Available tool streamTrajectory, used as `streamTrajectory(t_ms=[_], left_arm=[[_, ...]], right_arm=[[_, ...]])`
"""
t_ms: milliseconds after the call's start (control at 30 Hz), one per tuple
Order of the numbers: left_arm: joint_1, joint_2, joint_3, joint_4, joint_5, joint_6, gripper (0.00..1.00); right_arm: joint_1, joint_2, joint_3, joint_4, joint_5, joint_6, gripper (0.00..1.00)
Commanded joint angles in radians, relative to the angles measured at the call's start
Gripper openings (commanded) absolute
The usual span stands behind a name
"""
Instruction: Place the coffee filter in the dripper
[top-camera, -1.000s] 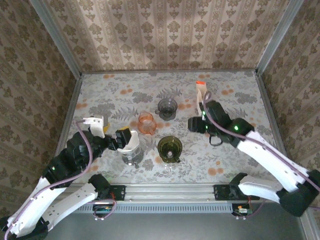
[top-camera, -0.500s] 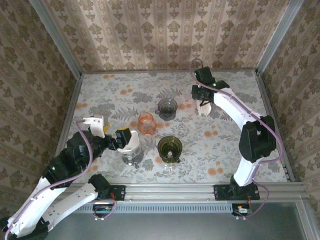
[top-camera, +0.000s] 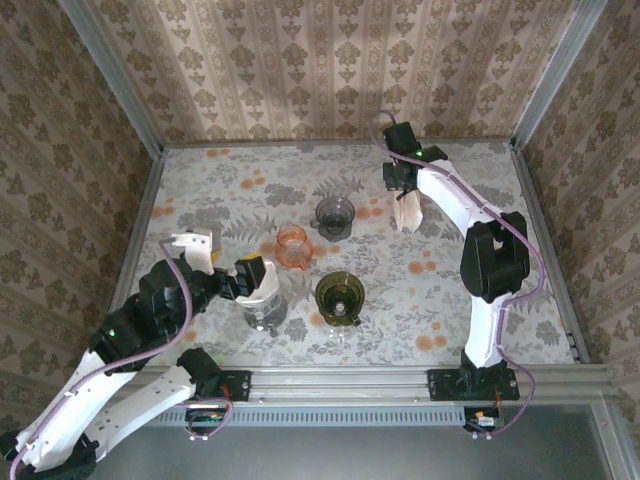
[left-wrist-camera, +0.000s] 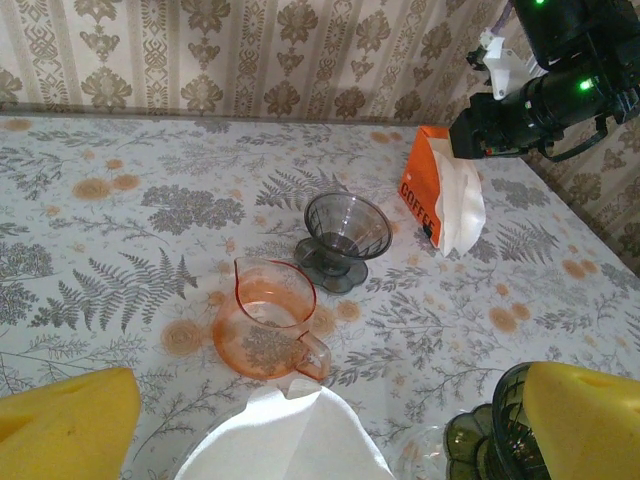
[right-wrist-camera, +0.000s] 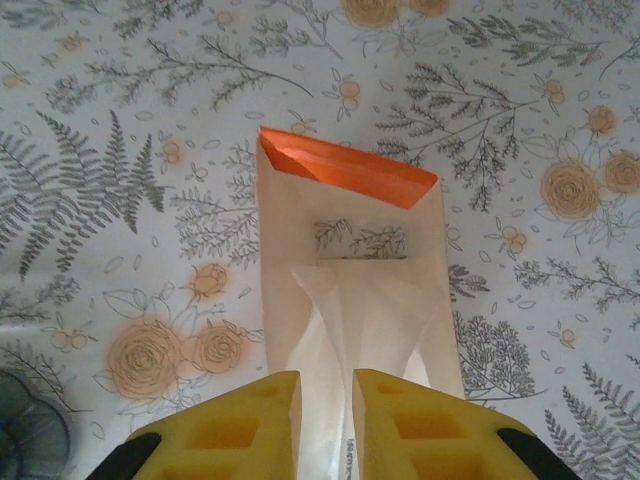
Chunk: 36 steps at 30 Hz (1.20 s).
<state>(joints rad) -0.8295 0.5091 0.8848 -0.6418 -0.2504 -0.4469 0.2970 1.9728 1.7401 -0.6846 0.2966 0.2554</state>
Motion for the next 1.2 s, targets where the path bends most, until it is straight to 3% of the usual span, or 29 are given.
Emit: streamTrajectory(t_ms=[0, 500, 667, 1000, 1167], left_arm=[[0.008, 0.006, -0.012, 0.021, 0.000, 0.026, 1.00], [0.013, 0.019, -0.007, 0.018, -0.008, 0.032, 1.00], [0.016, 0.019, -0.006, 0.012, -0.004, 0.032, 1.00], [0.017, 0.012, -0.008, 0.008, -0.002, 0.027, 1.00], [0.018, 0.012, -0.006, 0.007, -0.003, 0.027, 1.00]], right_arm=[[-0.003, 0.026, 0.035, -0.040, 0.048, -0.041, 0.22], [-0.004, 0.093, 0.075, -0.061, 0.058, -0.061, 0.21], [-0.004, 0.106, 0.086, -0.066, 0.059, -0.067, 0.17], [-0.005, 0.133, 0.093, -0.080, 0.063, -0.066, 0.19], [-0.003, 0.111, 0.090, -0.064, 0.055, -0.069, 0.09]])
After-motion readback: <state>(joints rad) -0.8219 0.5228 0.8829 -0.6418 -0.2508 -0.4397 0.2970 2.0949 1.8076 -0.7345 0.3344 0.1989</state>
